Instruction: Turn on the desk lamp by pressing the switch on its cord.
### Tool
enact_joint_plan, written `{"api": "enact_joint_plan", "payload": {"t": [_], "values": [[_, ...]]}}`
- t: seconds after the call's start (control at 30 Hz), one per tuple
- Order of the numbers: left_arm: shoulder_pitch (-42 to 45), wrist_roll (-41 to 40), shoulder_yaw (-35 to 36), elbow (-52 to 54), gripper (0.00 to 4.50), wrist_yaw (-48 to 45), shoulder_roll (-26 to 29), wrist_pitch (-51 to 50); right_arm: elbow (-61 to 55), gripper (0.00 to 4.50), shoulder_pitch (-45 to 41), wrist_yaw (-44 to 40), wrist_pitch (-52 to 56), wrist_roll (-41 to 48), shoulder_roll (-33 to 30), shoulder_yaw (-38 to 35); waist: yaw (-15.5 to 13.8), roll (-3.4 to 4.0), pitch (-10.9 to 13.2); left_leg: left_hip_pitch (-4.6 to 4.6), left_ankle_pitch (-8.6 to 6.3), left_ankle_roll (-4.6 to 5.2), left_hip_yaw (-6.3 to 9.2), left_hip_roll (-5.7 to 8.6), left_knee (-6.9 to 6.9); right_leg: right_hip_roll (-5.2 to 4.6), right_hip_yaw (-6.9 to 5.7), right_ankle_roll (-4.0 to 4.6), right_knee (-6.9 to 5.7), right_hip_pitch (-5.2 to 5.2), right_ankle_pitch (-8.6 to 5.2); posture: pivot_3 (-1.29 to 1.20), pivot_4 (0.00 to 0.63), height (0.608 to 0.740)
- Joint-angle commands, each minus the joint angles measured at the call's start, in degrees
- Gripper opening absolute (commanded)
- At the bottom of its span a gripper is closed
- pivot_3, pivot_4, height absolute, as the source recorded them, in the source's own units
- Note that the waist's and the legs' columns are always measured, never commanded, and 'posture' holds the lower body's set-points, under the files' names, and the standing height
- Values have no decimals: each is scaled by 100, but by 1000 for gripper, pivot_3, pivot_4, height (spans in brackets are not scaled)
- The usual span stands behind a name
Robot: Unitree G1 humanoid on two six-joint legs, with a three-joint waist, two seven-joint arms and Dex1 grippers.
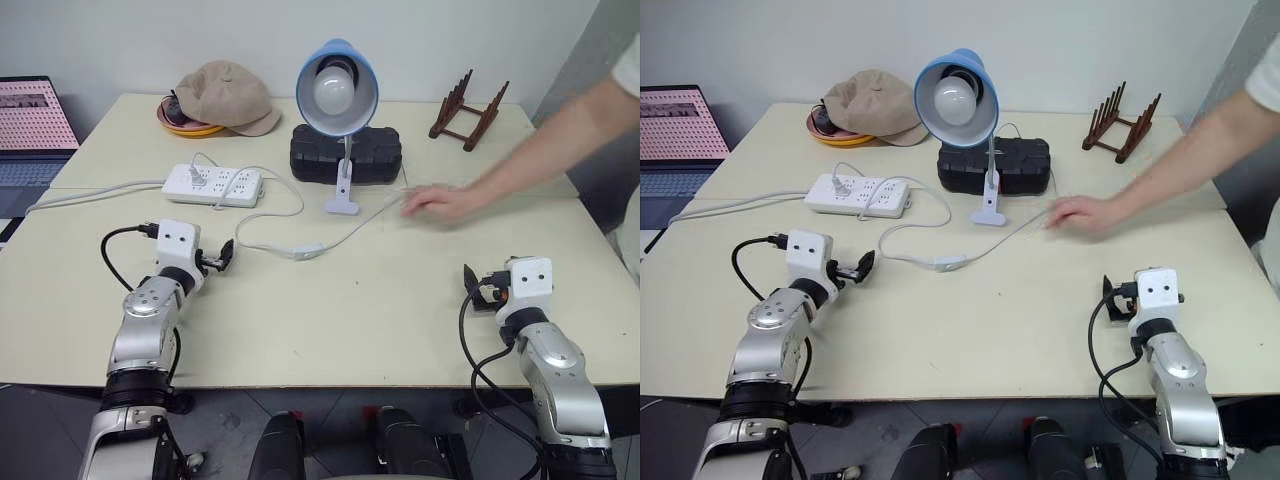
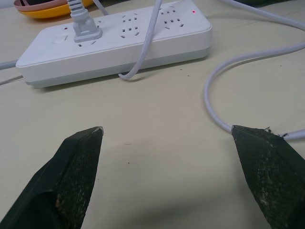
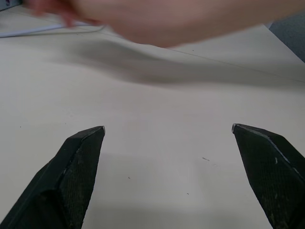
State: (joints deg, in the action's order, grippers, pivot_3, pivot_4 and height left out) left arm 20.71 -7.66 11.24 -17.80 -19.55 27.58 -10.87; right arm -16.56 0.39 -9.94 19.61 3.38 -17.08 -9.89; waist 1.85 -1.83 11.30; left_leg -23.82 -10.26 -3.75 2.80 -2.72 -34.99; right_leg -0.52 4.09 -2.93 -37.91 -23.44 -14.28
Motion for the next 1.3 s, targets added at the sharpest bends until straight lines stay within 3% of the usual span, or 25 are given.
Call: {"api": "enact_joint_plan", "payload": {"t": [0.03, 0.3, 0.47, 0.63, 0.77, 0.93, 1.07, 1.3], "values": [[7, -62, 140, 263, 4500, -26, 119, -35, -127, 4484, -45, 20, -126, -25, -41, -56, 0, 0, 0, 0, 0, 0, 0, 0, 0, 0, 0, 0, 0, 0, 0, 0, 150, 740], [-297, -274, 407, 503, 4500, -374, 470, -205, -305, 4484, -7, -29, -44, -8, -88, -36, 15, 0, 0, 0, 0, 0, -2, -2, 1, 0, 1, 5, 1, -2, -3, 0, 150, 740], [-70, -516, 231, 648, 4500, -1150, 762, -397, -573, 4484, -51, -542, 157, 323, -254, 120, -7, -1, 0, 0, 0, 0, -1, -2, 2, 0, 0, 7, 0, -3, -4, 0, 150, 740], [1015, -813, -727, 687, 4500, -3430, 1587, -1089, -1587, 4484, 74, -2220, 989, 1743, -946, 521, -28, -8, 3, -5, 0, 0, 1, -1, -1, -2, -4, 8, 0, -2, -5, 0, 150, 740], [1724, -550, -1574, 349, 4500, -4641, 1804, -947, -1929, 4484, 158, -2650, 1385, 2280, -1244, 690, 0, -6, -1, -7, -1, 1, 1, -2, 2, 0, -4, 10, 12, 0, -6, 0, 150, 740], [2407, -185, -2232, -328, 4500, -5451, 1638, -397, -2106, 4484, 177, -2640, 1607, 2506, -1318, 781, 38, -6, -1, -13, -2, 2, -2, -3, 5, 3, -3, 11, 15, -7, -11, 0, 150, 740], [3116, 742, -3011, -1880, 4500, -5757, 1209, 1186, -2477, 4484, 396, -2407, 1652, 2430, -1226, 1033, 3, -7, 0, -14, -1, 2, 5, -5, 5, 8, -7, 12, 7, -9, -12, 0, 150, 740], [3803, 1251, -3063, -3766, 4500, -5571, 580, 2462, -2663, 4484, 683, -2076, 1519, 2278, -1128, 1186, -3, -9, -1, -23, -1, 2, 1, -3, -1, 5, -3, 11, 12, -11, -12, 0, 150, 740]]}}
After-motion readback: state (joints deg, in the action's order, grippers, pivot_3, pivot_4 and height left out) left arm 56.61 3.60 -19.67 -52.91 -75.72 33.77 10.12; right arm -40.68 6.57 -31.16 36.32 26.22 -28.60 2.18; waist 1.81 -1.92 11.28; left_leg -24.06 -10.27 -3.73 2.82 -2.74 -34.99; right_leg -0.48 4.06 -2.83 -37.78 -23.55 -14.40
